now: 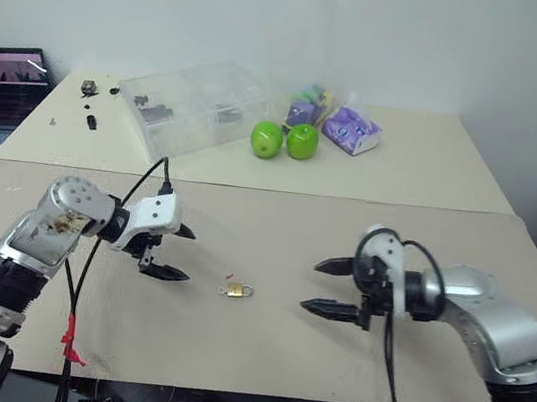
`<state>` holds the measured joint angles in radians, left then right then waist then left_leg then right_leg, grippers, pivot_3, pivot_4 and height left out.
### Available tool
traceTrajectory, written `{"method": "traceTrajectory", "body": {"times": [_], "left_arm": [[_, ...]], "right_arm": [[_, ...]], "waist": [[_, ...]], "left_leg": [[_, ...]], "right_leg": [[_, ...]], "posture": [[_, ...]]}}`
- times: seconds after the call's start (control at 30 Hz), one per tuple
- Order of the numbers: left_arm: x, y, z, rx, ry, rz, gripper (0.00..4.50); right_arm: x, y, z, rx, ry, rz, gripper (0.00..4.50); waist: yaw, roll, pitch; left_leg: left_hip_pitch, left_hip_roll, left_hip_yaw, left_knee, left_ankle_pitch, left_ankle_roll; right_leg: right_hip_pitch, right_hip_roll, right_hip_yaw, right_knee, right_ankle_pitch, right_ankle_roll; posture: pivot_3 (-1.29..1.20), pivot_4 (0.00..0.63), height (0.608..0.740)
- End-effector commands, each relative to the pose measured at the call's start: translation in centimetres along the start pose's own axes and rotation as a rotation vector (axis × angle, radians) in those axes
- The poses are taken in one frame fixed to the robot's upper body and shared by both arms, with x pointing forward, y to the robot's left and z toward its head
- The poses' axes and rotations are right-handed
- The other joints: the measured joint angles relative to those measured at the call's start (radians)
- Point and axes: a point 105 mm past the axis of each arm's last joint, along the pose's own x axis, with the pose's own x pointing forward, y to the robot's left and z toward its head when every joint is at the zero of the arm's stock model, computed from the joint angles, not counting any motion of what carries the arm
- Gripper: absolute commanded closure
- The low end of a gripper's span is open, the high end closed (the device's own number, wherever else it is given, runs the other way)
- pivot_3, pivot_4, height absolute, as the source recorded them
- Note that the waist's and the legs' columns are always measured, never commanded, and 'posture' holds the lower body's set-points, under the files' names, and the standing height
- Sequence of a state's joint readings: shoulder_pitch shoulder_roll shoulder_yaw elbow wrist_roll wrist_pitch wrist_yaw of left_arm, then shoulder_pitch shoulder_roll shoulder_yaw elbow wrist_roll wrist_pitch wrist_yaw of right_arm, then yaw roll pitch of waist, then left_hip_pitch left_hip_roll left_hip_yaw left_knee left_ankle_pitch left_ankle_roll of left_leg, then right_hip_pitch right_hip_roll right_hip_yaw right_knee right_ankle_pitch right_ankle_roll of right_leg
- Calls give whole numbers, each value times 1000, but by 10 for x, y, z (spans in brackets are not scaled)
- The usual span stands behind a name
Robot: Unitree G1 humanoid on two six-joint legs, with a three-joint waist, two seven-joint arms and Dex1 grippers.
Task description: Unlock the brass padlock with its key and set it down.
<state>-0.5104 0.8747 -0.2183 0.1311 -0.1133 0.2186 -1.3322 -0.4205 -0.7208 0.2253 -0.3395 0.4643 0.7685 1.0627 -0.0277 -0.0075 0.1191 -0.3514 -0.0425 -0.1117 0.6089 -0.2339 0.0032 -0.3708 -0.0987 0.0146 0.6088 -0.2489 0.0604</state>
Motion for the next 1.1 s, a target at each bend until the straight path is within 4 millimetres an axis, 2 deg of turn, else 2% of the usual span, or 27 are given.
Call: {"method": "traceTrajectory", "body": {"times": [0.03, 0.2, 0.43, 0.7, 0.83, 0.93, 1.1], "left_arm": [[-12, 6, 3, 61, 24, 69, 12], [-11, -4, 6, 62, 23, 75, 12], [-17, -6, 15, 51, 7, 95, 12], [-18, -5, 16, 32, -1, 100, 12], [-21, -1, 11, 21, 11, 119, 12], [-21, 1, 10, 20, 13, 127, 12], [-23, 2, 3, 11, 27, 131, 12]], "right_arm": [[17, -7, 10, -55, -23, 4, 0], [40, -18, 16, -107, -28, 9, 0], [71, -30, 13, -149, -17, -1, 0], [88, -22, 3, -184, 0, 33, 0], [94, -15, 10, -182, -19, 50, 0], [99, -12, 6, -175, -14, 55, 0], [104, -14, 5, -164, -12, 37, 0]], "waist": [[3, 0, 0], [3, 0, 0], [2, 1, 0], [-5, 1, 0], [-12, 1, 0], [-15, 1, 0], [-17, 1, 0]], "left_leg": [[0, 1, 0, 0, 0, 0], [-1, 4, 0, 0, 0, 0], [-1, 7, 0, -1, 0, 0], [-1, 7, 1, -1, 0, 0], [-1, 7, 1, -1, 0, 0], [-1, 8, 1, -1, 0, 0], [-1, 8, 2, -1, 0, 0]], "right_leg": [[0, 1, 0, 0, 0, 0], [-3, 5, 1, 2, 1, -1], [-6, 9, 1, 4, 1, -2], [-8, 8, 1, 5, 2, -3], [-8, 9, 1, 6, 2, -3], [-8, 9, 1, 6, 2, -3], [-11, 9, 1, 8, 2, -3]], "posture": [[0, 150, 740], [0, 150, 740], [0, 150, 740], [0, 150, 740], [0, 150, 740], [0, 150, 740], [0, 150, 740]]}}
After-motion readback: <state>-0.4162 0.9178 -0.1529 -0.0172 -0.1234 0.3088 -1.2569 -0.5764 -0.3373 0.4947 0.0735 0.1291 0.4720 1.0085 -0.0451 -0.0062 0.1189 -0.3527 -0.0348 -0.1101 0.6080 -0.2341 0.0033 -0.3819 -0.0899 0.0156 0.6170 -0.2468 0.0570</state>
